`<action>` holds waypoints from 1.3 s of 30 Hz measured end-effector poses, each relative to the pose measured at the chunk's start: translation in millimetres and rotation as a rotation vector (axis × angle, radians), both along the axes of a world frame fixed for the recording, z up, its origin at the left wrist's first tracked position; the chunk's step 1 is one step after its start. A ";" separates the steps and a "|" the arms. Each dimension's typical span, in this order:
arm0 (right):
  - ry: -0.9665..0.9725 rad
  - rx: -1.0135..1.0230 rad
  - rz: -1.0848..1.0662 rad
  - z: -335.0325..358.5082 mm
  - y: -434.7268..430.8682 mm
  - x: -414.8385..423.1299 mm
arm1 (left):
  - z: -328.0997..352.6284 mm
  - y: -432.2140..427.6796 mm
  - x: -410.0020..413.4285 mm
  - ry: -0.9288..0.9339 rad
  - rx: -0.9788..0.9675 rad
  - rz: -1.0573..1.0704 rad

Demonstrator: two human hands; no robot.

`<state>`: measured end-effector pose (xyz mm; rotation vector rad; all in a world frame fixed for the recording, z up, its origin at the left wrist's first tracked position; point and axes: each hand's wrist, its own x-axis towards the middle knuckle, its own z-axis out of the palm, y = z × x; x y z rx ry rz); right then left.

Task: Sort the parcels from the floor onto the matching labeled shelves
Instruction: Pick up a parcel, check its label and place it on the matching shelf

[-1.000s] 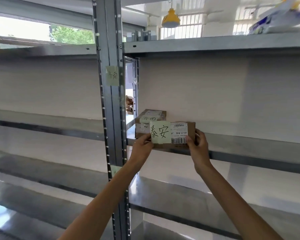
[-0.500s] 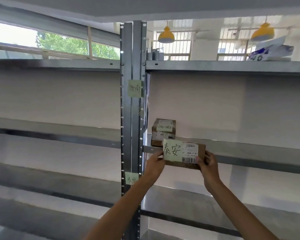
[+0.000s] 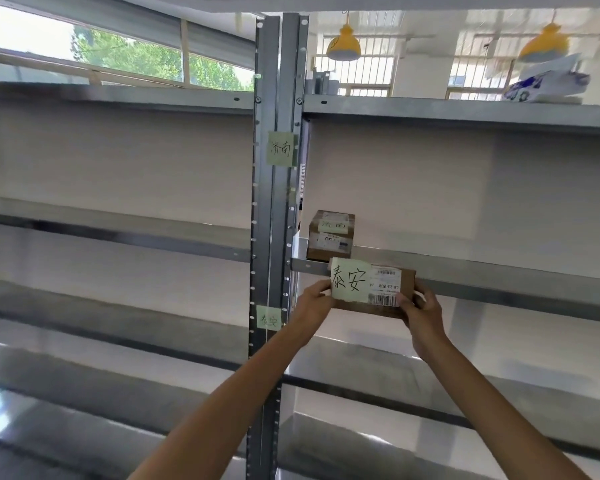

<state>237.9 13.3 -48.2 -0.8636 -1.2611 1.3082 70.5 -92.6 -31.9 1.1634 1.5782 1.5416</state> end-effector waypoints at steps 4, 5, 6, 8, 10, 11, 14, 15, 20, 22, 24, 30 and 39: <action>-0.033 -0.037 0.051 -13.0 -13.1 19.6 | -11.2 -9.9 3.9 0.045 -0.044 0.021; -0.042 -0.040 0.060 -16.2 -16.2 23.9 | -13.3 -12.5 5.3 0.061 -0.052 0.028; -0.049 -0.044 0.065 -19.4 -19.4 27.7 | -15.3 -15.1 6.9 0.070 -0.059 0.029; -0.060 -0.067 0.073 -26.6 -25.9 33.9 | -18.4 -20.9 11.5 0.072 -0.066 0.016; -0.073 -0.090 0.074 -33.8 -30.2 39.5 | -22.0 -25.5 17.2 0.073 -0.071 0.015; -0.076 -0.099 0.072 -37.1 -31.6 41.8 | -25.3 -27.0 19.5 0.075 -0.077 0.023; -0.091 -0.123 0.062 -47.4 -35.2 46.3 | -38.9 -30.4 24.9 0.089 -0.117 0.024; -0.102 -0.131 0.057 -51.4 -36.1 46.7 | -44.5 -30.8 25.3 0.097 -0.138 0.018; -0.142 -0.180 0.050 -71.7 -29.7 43.3 | -69.0 -19.9 19.3 0.131 -0.215 -0.001; -0.151 -0.196 0.048 -77.1 -22.6 39.2 | -73.3 -11.5 13.3 0.138 -0.235 -0.015; -0.156 -0.212 0.048 -81.5 -14.6 32.5 | -77.5 -2.1 5.0 0.166 -0.249 -0.031; -0.184 -0.244 0.024 -92.0 16.4 -8.4 | -88.1 32.2 -35.7 0.302 -0.290 -0.099; -0.204 -0.314 0.017 -110.7 47.1 -64.5 | -109.4 72.6 -91.4 0.153 -0.318 -0.173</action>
